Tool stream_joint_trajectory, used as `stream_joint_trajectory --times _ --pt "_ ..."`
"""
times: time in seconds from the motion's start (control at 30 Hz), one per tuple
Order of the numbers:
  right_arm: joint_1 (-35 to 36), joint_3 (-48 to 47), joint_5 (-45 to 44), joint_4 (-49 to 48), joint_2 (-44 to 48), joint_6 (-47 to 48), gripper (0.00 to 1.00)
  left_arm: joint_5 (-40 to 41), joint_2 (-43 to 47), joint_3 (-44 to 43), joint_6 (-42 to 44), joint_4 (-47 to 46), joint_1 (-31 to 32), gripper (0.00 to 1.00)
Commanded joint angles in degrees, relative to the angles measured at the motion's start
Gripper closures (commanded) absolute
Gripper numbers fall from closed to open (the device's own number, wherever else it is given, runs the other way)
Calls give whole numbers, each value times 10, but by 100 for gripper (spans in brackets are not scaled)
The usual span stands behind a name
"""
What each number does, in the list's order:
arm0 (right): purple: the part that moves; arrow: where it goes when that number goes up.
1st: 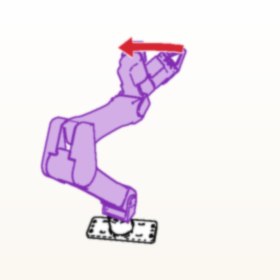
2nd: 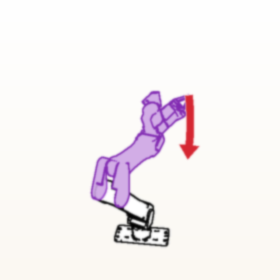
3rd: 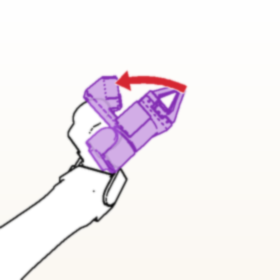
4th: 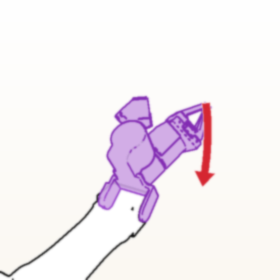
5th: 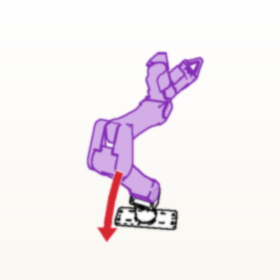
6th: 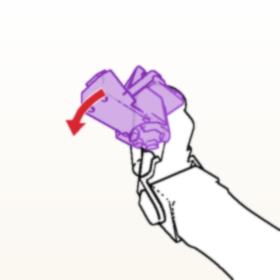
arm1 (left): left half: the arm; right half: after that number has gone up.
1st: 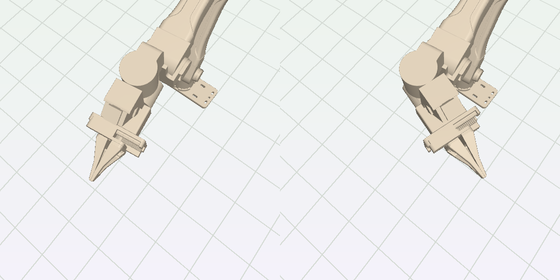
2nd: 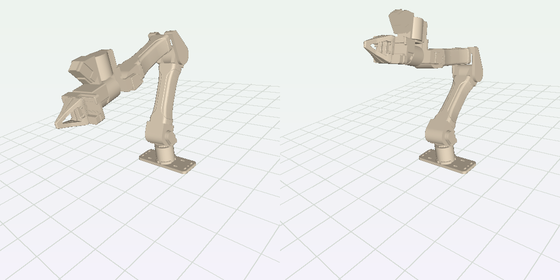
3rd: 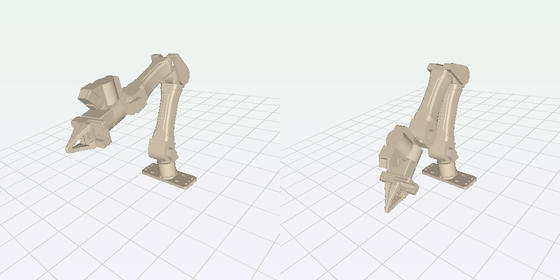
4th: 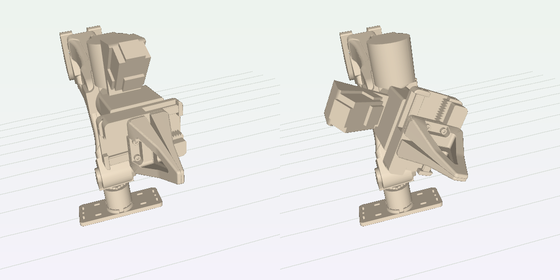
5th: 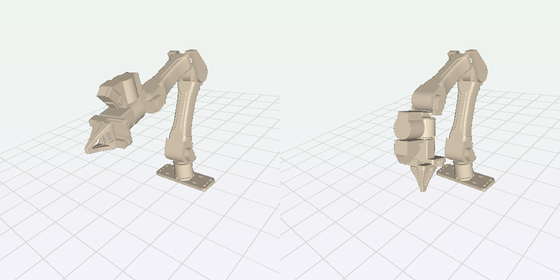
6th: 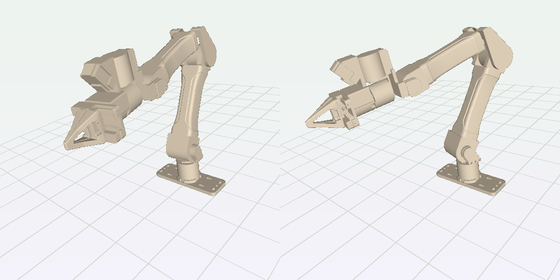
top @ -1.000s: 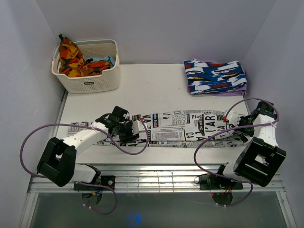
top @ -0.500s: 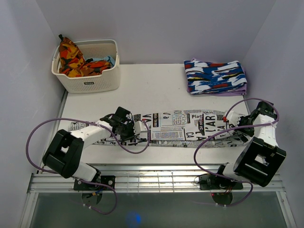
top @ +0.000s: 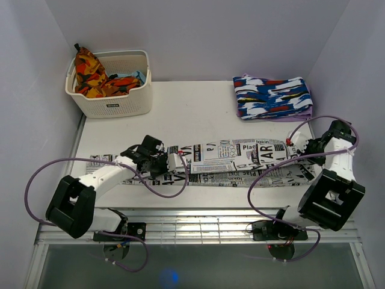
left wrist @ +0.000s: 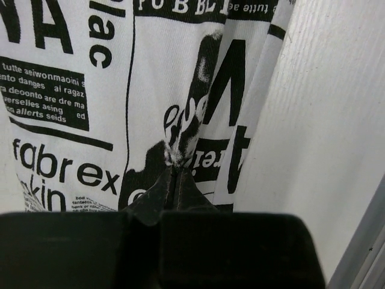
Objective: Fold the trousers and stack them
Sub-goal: Fold the trousers
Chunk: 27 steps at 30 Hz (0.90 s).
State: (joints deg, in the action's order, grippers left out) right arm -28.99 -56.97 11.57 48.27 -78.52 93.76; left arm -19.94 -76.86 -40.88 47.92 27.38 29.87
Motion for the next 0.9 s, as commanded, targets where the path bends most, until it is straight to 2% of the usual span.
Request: stream_joint_trajectory --times 0.0,0.07,0.2,0.33,0.43,0.57,0.67,0.73,0.87 --pt "0 -57 12 8 -4 -18 92 11 43 -7 -1 43 0 100" --pt "1 -78 13 21 6 -16 92 8 55 -18 -7 63 -4 100" --pt "-19 -68 7 50 49 51 92 -3 101 -22 2 103 -7 100" --pt "-48 9 -22 42 97 131 92 -16 123 0 18 147 -8 100" --pt "-69 78 -45 -3 107 154 92 -21 121 18 27 153 -8 100" --pt "-67 137 -57 -55 90 144 92 -8 56 41 32 132 -8 100" --pt "-61 164 -67 -85 72 129 92 15 4 35 3 103 -8 100" --pt "-60 144 -60 -83 60 103 92 21 -28 22 -14 87 -10 94" --pt "-52 89 -39 -63 15 54 92 25 -33 15 -25 42 -10 83"
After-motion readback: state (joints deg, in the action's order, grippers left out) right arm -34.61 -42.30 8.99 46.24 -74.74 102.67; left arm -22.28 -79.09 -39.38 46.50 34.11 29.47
